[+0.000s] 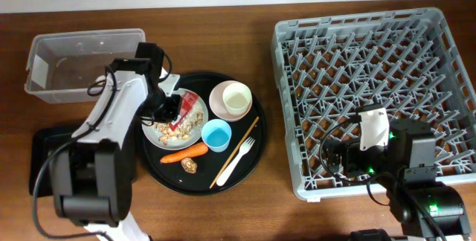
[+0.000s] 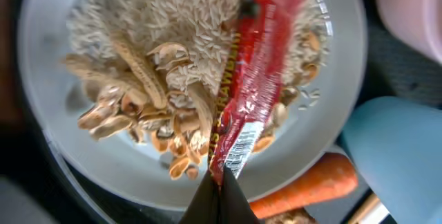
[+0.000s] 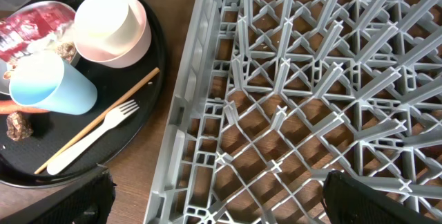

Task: Sort waste into correct bins and load items into the dishwasher rack
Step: 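Carry the red wrapper left and release it into the clear bin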

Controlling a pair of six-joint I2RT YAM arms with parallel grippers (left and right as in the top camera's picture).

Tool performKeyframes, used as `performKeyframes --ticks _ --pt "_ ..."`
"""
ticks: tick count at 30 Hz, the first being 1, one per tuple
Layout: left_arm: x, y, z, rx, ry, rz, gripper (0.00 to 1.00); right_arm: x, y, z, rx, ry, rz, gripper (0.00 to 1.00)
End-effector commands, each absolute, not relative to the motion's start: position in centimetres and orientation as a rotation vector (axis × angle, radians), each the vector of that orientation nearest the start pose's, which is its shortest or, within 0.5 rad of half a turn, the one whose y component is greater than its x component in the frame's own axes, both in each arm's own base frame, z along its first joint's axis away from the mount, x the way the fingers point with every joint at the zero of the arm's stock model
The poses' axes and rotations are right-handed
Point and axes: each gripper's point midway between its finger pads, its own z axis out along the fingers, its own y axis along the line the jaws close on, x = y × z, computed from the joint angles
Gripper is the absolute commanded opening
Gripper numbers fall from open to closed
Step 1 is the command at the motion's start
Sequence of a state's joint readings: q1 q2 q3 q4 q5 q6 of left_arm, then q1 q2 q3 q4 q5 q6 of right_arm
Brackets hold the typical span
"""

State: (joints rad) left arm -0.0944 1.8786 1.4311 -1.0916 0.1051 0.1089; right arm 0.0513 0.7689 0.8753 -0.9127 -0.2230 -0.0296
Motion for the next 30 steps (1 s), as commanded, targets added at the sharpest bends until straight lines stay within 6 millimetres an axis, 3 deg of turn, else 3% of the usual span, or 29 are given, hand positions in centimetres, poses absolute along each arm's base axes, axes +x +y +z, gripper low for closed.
performKeyframes --ticks 1,10,22,28,29,30 --pt "35.5 -5.3 11.2 0.322 2.974 -0.162 0.00 23.3 5.2 21.9 -0.207 2.336 0.280 0.99" --pt "36.1 -4.9 14.3 0.304 2.862 -0.135 0.00 23.3 5.2 21.9 -0.207 2.336 0.280 0.99" --pt "44.1 3.5 19.1 -0.005 2.493 0.050 0.01 23.3 5.2 21.8 -0.207 2.336 0.280 0.99" --pt "46.2 6.6 17.6 -0.081 2.463 0.095 0.06 23.3 5.2 21.8 -0.207 2.336 0.280 0.99" --pt "46.5 7.0 17.1 -0.090 2.468 0.098 0.11 23.3 5.2 21.8 -0.207 2.336 0.280 0.99" --pt "46.7 7.3 16.5 -0.097 2.472 0.099 0.27 23.3 5.2 21.8 -0.207 2.336 0.280 0.99"
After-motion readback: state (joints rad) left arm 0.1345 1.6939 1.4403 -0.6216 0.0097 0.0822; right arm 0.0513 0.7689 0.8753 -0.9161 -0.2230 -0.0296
